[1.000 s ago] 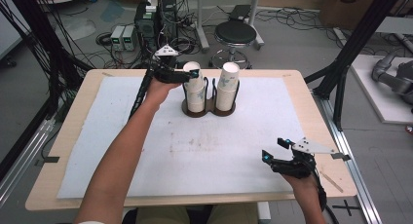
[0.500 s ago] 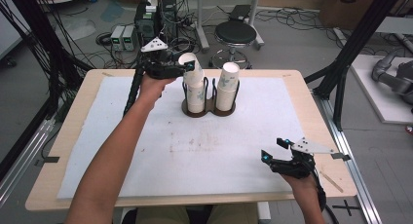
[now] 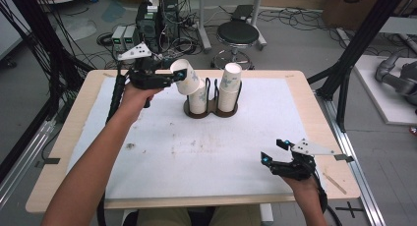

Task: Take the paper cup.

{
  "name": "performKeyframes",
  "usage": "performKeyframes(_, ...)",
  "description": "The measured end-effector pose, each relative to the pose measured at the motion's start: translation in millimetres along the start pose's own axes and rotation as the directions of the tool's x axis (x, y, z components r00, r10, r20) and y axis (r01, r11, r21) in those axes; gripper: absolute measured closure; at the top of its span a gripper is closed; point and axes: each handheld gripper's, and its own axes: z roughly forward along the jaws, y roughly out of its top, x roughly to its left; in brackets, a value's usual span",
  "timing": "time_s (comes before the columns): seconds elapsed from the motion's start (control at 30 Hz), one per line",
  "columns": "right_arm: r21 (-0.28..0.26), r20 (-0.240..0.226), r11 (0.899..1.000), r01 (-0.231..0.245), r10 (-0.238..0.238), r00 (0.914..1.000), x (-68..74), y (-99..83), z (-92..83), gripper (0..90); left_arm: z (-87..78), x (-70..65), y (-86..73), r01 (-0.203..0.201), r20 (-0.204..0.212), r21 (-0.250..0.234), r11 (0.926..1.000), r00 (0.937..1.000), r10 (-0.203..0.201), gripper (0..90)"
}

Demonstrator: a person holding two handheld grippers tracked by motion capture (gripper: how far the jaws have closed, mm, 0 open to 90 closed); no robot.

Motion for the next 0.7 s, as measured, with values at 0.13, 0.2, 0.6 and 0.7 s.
performKeyframes(0.13, 0.006, -0.004, 1.000, 0.000, 0.000, 1.0000, 2.7, 0.6, 1.8, 20.8, -16.7, -4.8, -7.0, -0.007, 0.043, -0.010, 0.9999, 0.9991, 0.008, 36.7)
performKeyframes(0.2, 0.004, -0.005, 1.000, 0.007, -0.007, 1.0000, 3.3, 0.9, 2.5, 20.8, -24.4, -7.2, -11.1, -0.003, 0.072, -0.017, 0.9999, 0.9974, 0.004, 36.7)
performKeyframes(0.6, 0.025, -0.027, 0.999, 0.023, -0.022, 0.9994, 8.4, 2.8, 9.3, 20.8, -45.0, -23.4, -47.4, -0.014, 0.134, 0.008, 0.9999, 0.9909, 0.013, 36.6)
performKeyframes(0.7, 0.027, -0.041, 0.999, 0.029, -0.028, 0.9988, 9.8, 4.3, 13.0, 20.8, -46.1, -23.9, -52.6, -0.020, 0.134, 0.021, 0.9996, 0.9908, 0.017, 36.6)
